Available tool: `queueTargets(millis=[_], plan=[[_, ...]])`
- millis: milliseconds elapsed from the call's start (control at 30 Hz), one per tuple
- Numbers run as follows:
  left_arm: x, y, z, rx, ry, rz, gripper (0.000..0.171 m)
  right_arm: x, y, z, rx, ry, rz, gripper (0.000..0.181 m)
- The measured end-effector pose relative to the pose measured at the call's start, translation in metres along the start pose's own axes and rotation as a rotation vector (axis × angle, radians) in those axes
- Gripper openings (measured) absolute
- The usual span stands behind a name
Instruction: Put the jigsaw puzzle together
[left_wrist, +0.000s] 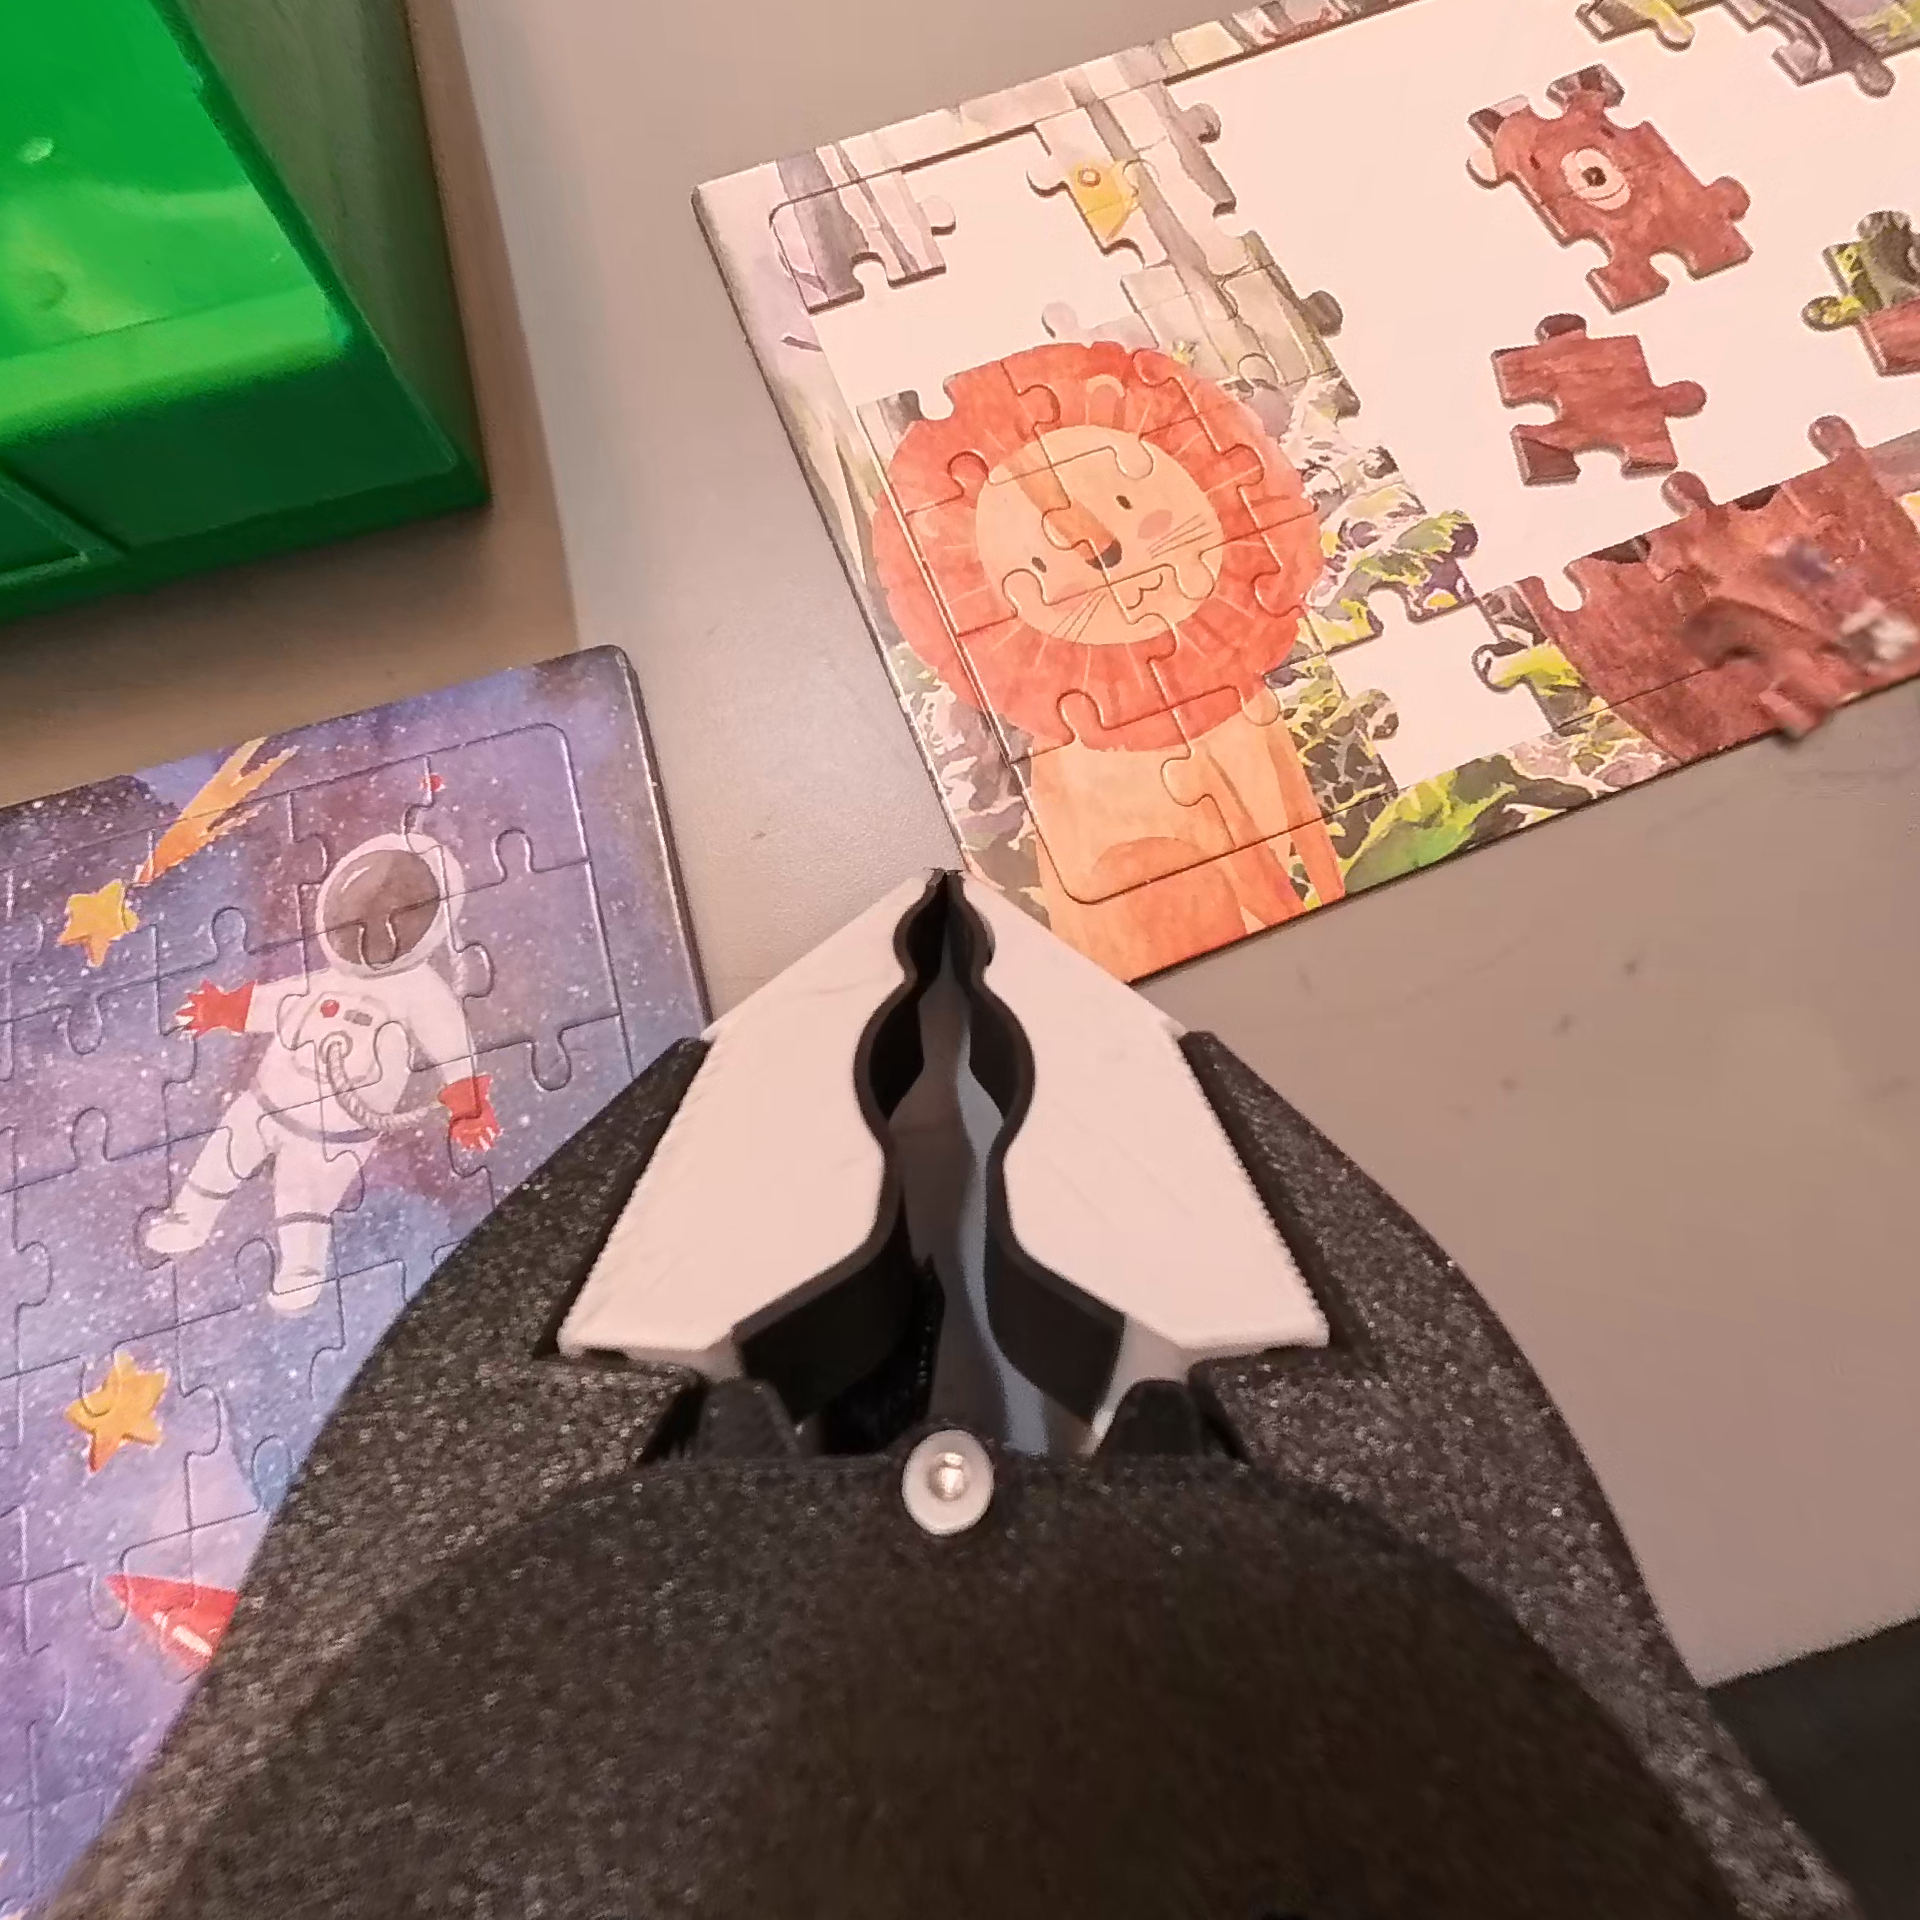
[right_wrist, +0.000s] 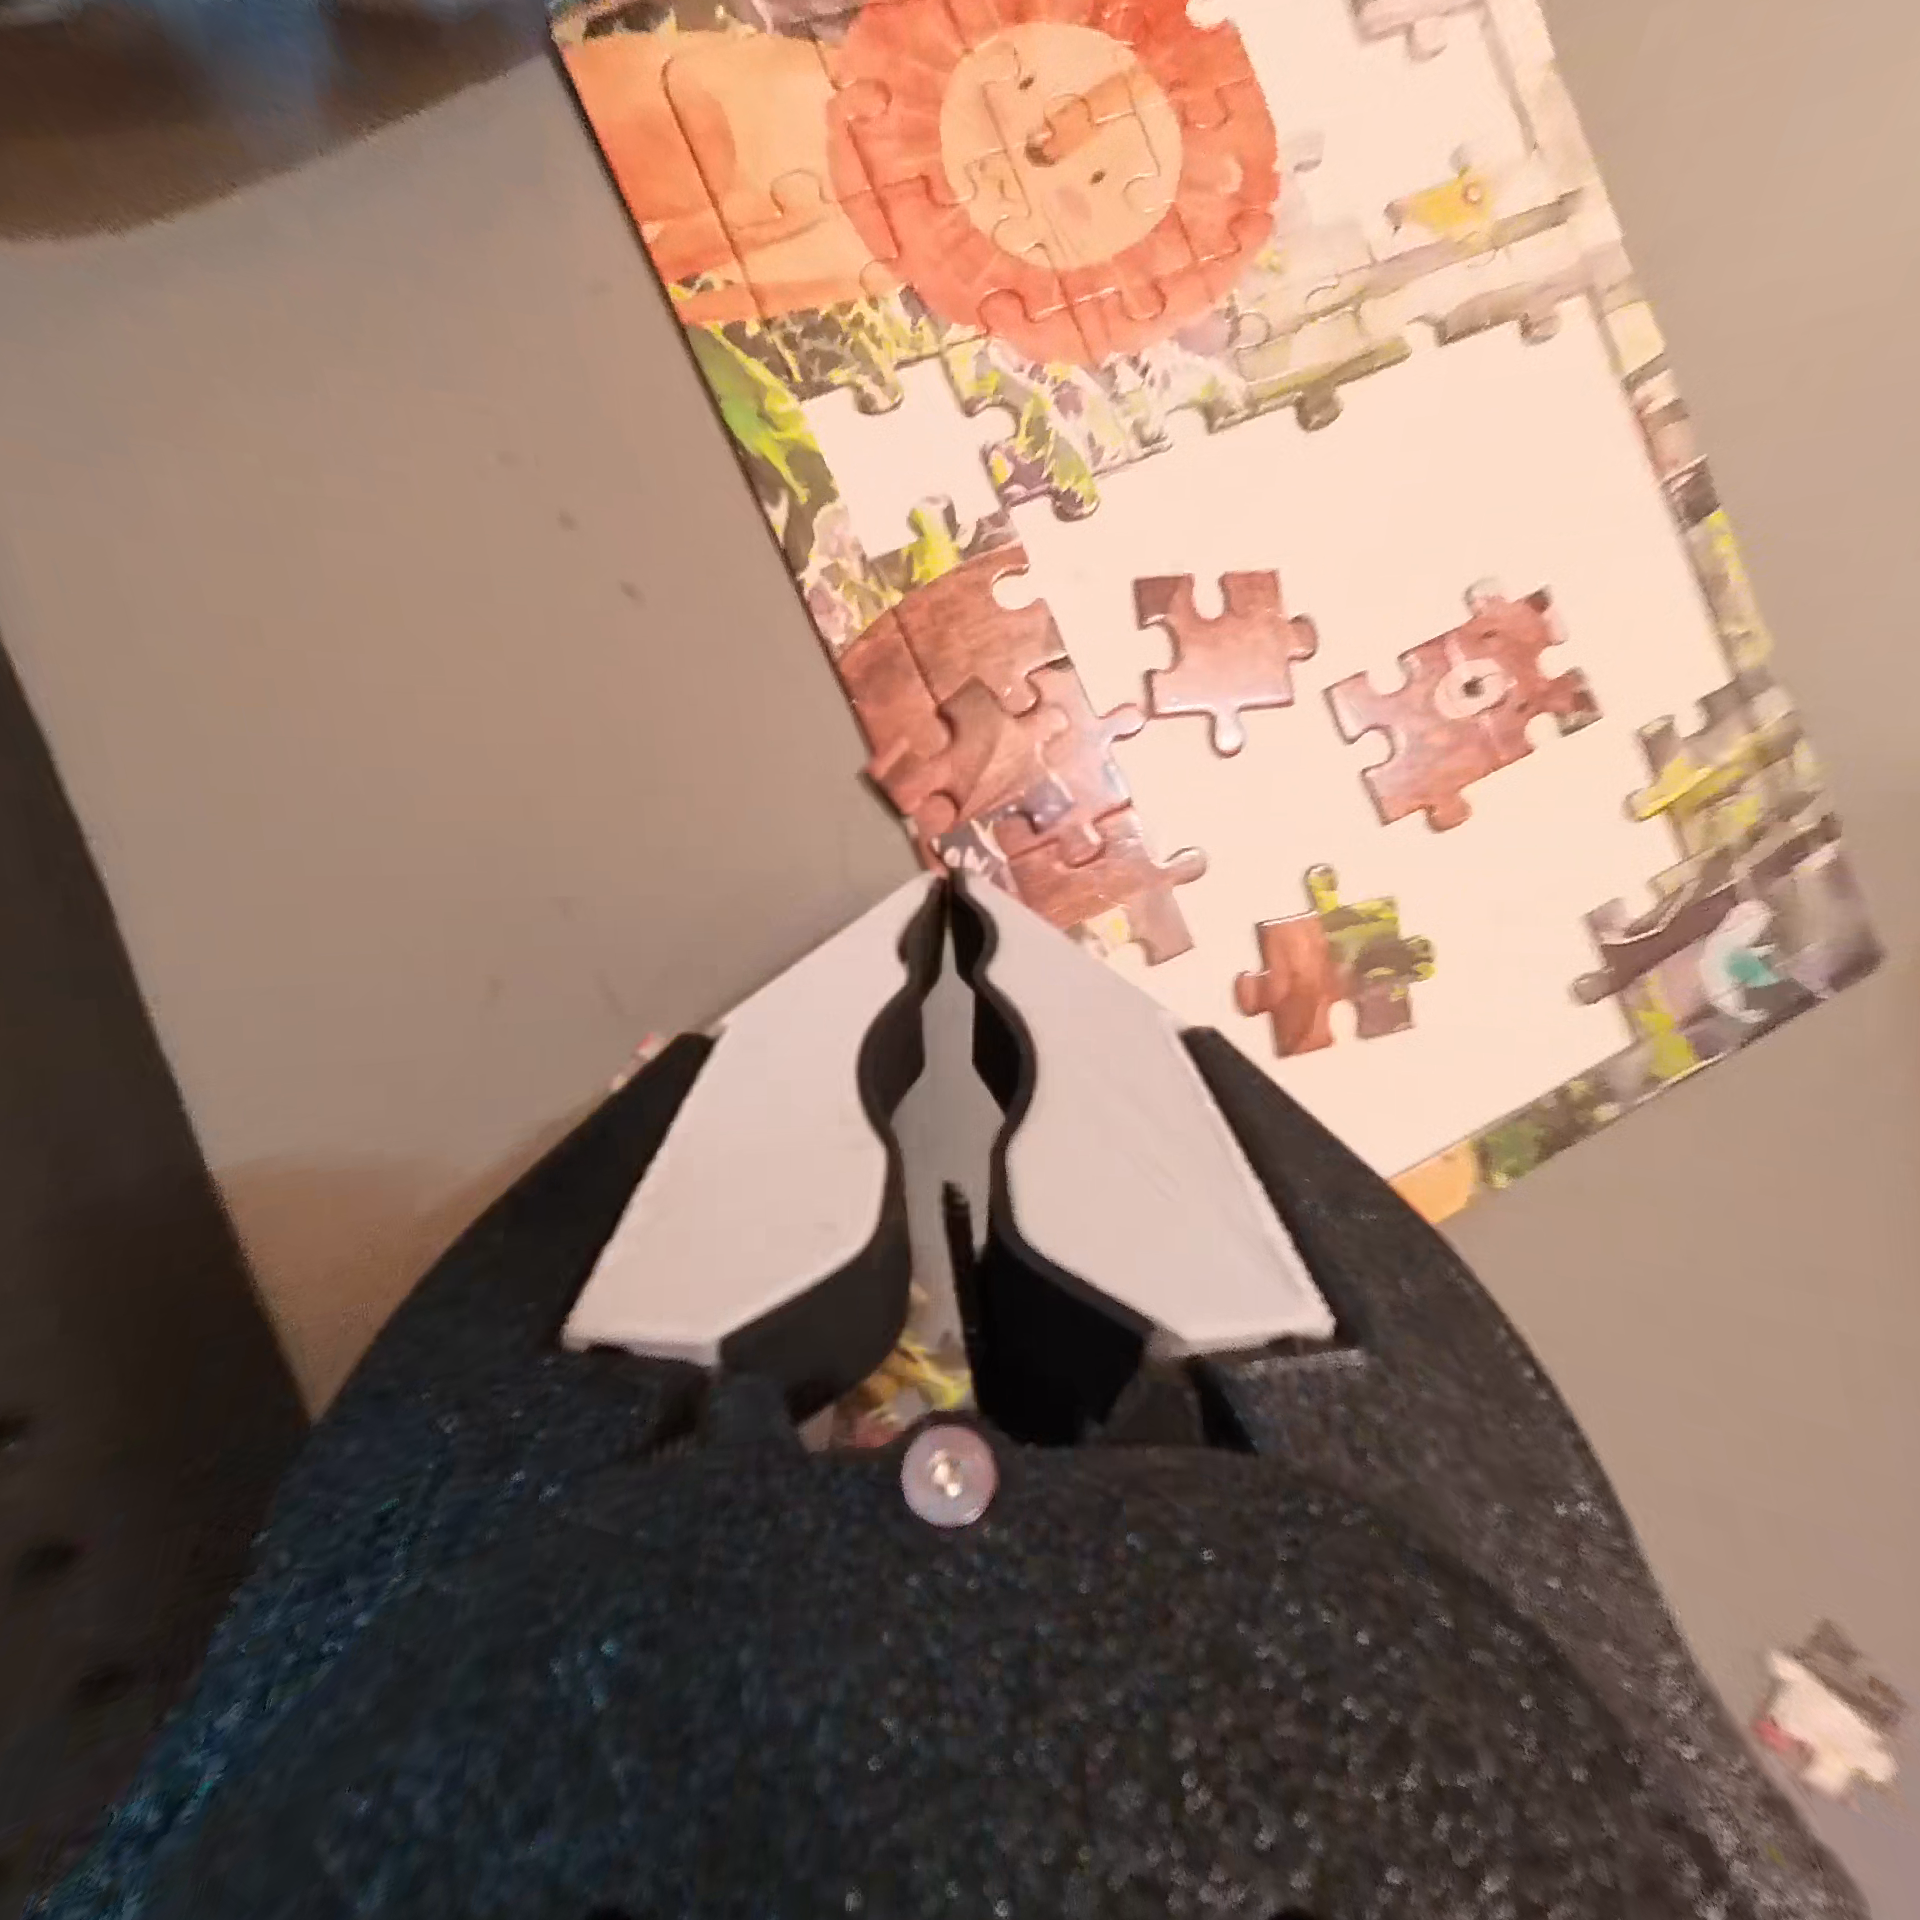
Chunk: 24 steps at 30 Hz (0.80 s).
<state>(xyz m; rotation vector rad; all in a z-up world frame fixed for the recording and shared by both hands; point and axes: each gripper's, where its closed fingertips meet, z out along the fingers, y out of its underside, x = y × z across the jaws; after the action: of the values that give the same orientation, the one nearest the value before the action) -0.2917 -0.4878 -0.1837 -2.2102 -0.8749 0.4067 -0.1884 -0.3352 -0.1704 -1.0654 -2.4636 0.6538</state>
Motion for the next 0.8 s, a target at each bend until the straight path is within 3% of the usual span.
queueTargets(millis=[200, 333, 567, 800], plan=[[0.0, 0.0, 0.0, 0.001, 0.002, -0.003, 0.0, 0.012, -0.003, -0.005, -0.023, -0.05, -0.025, 0.012], [0.0, 0.0, 0.0, 0.001, -0.001, -0.001, 0.0, 0.003, -0.017, 0.007, 0.014, -0.128, 0.052, 0.036], [0.0, 0.0, 0.0, 0.001, 0.003, -0.005, 0.0, 0.01, -0.016, 0.024, 0.038, -0.056, 0.205, 0.034], [0.0, 0.0, 0.0, 0.002, 0.008, -0.009, 0.0, 0.013, -0.01, 0.02, 0.012, -0.042, 0.17, 0.03]])
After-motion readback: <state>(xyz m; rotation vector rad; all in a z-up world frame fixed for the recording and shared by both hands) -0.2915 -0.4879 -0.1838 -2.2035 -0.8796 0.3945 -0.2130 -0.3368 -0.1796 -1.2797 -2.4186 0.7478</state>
